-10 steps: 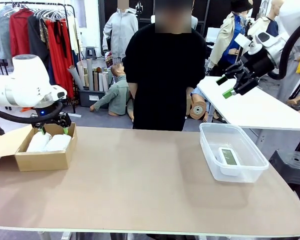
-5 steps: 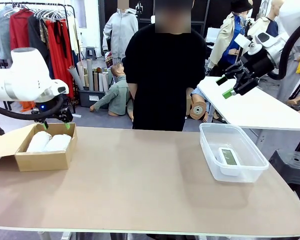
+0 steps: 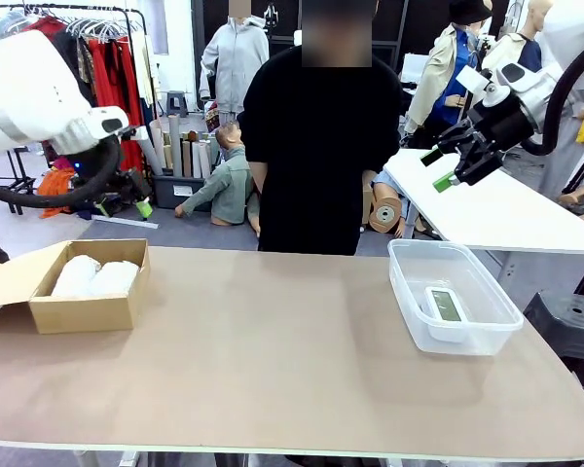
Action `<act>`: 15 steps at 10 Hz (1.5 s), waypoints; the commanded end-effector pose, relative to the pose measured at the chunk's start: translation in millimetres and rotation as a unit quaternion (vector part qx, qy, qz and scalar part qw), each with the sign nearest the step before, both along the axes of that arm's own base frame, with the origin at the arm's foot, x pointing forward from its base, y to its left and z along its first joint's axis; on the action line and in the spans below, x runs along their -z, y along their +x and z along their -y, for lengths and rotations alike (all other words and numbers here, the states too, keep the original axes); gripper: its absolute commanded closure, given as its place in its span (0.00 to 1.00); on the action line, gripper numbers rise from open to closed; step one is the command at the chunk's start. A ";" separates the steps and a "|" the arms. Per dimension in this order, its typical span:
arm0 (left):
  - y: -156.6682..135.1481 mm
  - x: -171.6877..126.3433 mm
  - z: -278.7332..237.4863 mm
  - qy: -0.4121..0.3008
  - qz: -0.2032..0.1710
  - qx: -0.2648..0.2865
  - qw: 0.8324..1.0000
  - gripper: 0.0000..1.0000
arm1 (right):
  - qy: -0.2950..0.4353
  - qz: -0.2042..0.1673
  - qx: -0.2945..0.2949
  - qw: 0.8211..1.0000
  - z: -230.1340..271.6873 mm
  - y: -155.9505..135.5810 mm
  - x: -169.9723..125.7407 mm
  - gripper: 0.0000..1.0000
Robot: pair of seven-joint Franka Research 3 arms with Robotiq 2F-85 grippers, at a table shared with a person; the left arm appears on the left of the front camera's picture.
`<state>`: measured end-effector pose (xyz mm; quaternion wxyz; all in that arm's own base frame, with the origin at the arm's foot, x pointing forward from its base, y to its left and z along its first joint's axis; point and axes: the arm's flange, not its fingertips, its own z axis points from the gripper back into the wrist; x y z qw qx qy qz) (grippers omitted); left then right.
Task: Separate and place wrapped and unwrapped clocks.
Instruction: If the picked Digital clock is wrapped, place it in the Package Box ; if not, place it in the Organizing box.
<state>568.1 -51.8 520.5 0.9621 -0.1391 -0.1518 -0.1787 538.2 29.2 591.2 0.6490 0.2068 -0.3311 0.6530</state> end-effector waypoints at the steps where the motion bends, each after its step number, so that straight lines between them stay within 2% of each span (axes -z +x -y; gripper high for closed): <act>1: -4.0 -12.0 -11.4 -0.063 0.031 0.100 0.992 0.00 | 0.000 0.001 -0.001 1.000 -0.2 -0.2 -1.5 0.00; 3: -9.6 -28.5 -10.8 -0.109 0.066 0.204 0.971 0.00 | 0.000 0.001 -0.001 1.000 -0.2 -0.2 -1.5 0.00; 4: -11.2 -37.6 -11.3 -0.139 0.103 0.248 0.953 0.00 | 0.000 0.001 -0.001 1.000 -0.2 -0.2 -1.5 0.00; 5: -11.4 -47.5 -11.8 -0.187 0.179 0.286 0.923 0.00 | 0.000 0.001 -0.001 1.000 -0.2 -0.2 -1.5 0.00; 7: -11.7 -55.7 -11.0 -0.192 0.182 0.333 0.905 0.00 | 0.000 0.001 -0.001 1.000 -0.2 -0.2 -1.5 0.00; 8: -14.6 -59.2 -8.0 -0.190 0.191 0.367 0.891 0.00 | 0.000 0.001 -0.001 1.000 -0.2 -0.2 -1.5 0.00; 9: -14.0 -61.7 -6.1 -0.168 0.207 0.377 0.887 0.00 | 0.000 0.001 -0.001 1.000 -0.2 -0.2 -1.5 0.00; 10: -16.4 -60.8 -1.2 -0.180 0.194 0.334 0.905 0.00 | 0.000 0.001 -0.001 1.000 -0.2 -0.2 -1.5 0.00; 13: -16.4 -60.8 -1.2 -0.180 0.194 0.334 0.905 0.00 | 0.000 0.001 -0.001 1.000 -0.2 -0.2 -1.5 0.00; 14: -16.4 -60.5 -1.9 -0.180 0.195 0.348 0.899 0.00 | 0.000 0.001 -0.001 1.000 -0.2 -0.2 -1.5 0.00; 15: -18.1 -66.4 -2.4 -0.160 0.227 0.384 0.880 0.00 | 0.000 0.001 -0.001 1.000 -0.2 -0.2 -1.5 0.00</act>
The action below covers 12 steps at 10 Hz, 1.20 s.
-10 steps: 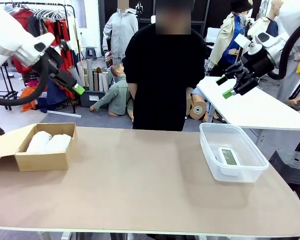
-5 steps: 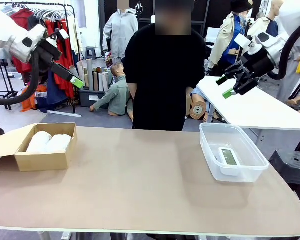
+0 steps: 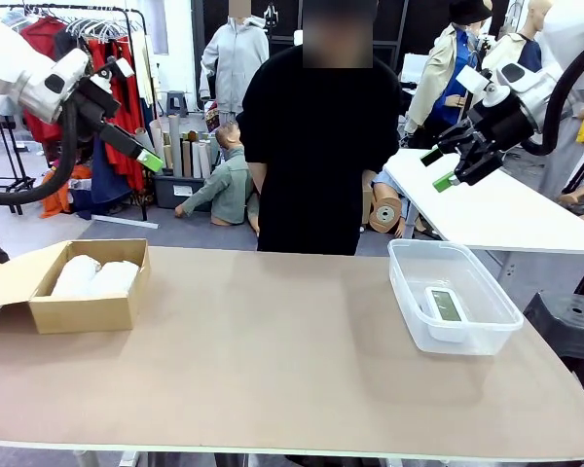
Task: Separate and place wrapped and unwrapped clocks.
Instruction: If the picked Digital clock is wrapped, place it in the Package Box ; if not, place it in the Organizing box.
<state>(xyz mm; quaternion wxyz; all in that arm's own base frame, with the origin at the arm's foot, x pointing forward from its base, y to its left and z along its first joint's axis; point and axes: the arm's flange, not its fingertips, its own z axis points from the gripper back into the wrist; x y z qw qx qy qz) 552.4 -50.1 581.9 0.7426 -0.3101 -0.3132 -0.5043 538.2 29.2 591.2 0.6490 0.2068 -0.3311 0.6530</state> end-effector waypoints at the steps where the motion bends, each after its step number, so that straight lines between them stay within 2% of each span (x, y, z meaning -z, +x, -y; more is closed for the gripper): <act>1: -5.4 -4.2 4.6 0.012 0.049 0.048 0.998 0.00 | 0.000 0.001 -0.001 1.000 -0.2 -0.2 -1.5 0.00; 3: -2.9 -0.4 3.9 0.019 0.066 0.131 0.989 0.00 | 0.000 0.001 -0.001 1.000 -0.2 -0.2 -1.5 0.00; 4: -3.3 -0.7 6.1 0.025 0.080 0.152 0.985 0.00 | 0.000 0.001 -0.001 1.000 -0.2 -0.2 -1.5 0.00; 6: -3.1 0.1 9.0 0.032 0.117 0.160 0.980 0.00 | 0.000 0.001 -0.001 1.000 -0.2 -0.2 -1.5 0.00; 7: -3.8 -1.0 7.9 0.030 0.123 0.183 0.975 0.00 | 0.000 0.001 -0.001 1.000 -0.2 -0.2 -1.5 0.00; 9: -7.8 -0.5 11.0 0.030 0.121 0.192 0.973 0.00 | 0.000 0.001 -0.001 1.000 -0.2 -0.2 -1.5 0.00; 12: -3.8 -1.6 9.6 0.041 0.142 0.148 0.978 0.00 | 0.000 0.001 -0.001 1.000 -0.2 -0.2 -1.5 0.00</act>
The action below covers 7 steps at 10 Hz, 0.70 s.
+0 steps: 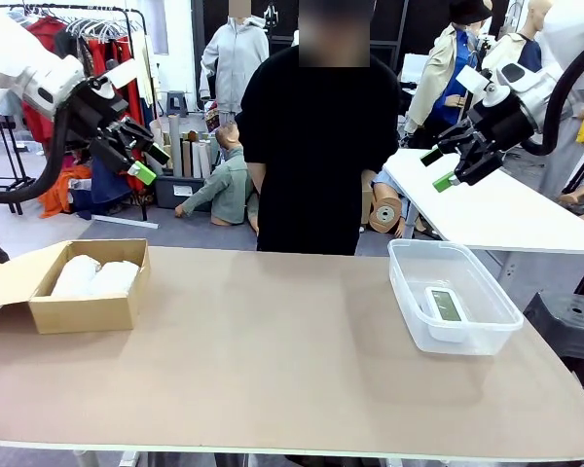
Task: Separate and place wrapped and unwrapped clocks.
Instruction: If the picked Digital clock is wrapped, place it in the Package Box ; if not, place it in the Organizing box.
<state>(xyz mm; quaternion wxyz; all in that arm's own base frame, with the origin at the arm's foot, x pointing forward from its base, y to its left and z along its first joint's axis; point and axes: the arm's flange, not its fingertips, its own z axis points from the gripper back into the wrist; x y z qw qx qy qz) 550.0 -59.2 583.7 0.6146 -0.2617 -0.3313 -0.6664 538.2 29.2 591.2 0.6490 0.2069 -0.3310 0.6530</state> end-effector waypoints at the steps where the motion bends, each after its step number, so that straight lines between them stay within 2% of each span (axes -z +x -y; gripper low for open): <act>1: -0.6 -1.0 -1.0 0.003 0.016 -0.021 1.000 0.00 | 0.000 0.001 -0.001 1.000 -0.1 -0.2 -1.5 0.00; 6: 0.8 0.1 -2.0 0.008 0.014 -0.044 0.999 0.00 | 0.000 0.001 -0.001 1.000 -0.1 -0.2 -1.5 0.00; 7: 1.6 5.1 -1.5 0.012 0.001 -0.052 0.999 0.00 | 0.000 0.001 -0.001 1.000 -0.1 -0.2 -1.5 0.00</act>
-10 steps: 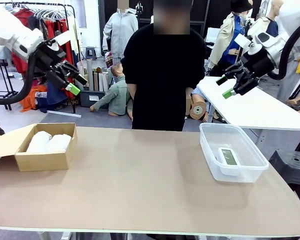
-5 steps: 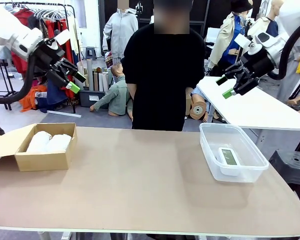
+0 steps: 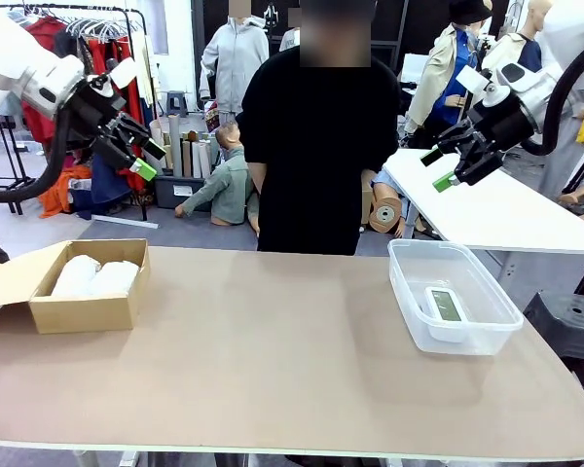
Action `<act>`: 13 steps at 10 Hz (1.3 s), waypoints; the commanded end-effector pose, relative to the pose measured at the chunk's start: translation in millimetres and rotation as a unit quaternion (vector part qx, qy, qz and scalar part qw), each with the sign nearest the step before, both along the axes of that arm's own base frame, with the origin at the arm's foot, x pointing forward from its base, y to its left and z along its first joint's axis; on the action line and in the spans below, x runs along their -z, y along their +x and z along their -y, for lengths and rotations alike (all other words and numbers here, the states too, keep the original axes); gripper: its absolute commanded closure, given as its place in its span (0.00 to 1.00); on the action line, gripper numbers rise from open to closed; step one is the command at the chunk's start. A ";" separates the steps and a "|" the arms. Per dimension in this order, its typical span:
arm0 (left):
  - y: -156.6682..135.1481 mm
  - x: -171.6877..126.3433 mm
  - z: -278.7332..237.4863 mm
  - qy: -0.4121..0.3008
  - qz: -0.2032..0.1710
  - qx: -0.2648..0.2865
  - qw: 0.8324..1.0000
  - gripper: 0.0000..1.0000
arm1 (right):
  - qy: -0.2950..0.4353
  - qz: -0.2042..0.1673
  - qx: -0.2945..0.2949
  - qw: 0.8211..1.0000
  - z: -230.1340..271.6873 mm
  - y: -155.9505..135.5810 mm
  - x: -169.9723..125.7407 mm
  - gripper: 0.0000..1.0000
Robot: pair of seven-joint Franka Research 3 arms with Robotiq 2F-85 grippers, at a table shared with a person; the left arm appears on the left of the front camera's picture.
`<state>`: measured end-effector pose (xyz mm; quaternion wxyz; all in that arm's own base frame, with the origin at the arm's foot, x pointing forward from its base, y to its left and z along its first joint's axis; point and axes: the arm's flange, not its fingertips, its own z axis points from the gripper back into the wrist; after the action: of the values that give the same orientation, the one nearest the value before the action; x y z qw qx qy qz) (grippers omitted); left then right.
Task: Separate and place wrapped and unwrapped clocks.
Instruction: If the picked Digital clock is wrapped, place it in the Package Box ; if not, place it in the Organizing box.
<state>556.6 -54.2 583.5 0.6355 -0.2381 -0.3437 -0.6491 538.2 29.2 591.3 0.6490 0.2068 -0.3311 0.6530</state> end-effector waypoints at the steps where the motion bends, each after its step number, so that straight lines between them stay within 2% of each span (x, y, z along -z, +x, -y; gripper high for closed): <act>1: -0.5 -1.7 0.4 0.000 0.004 0.006 1.000 0.00 | 0.000 0.001 -0.001 1.000 -0.2 -0.2 -1.5 0.00; 13: -0.5 -1.7 0.4 0.000 0.004 0.006 1.000 0.00 | 0.000 0.001 -0.001 1.000 -0.2 -0.2 -1.5 0.00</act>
<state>557.0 -54.4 584.6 0.6347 -0.2378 -0.3441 -0.6497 538.2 29.2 591.3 0.6490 0.2068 -0.3311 0.6530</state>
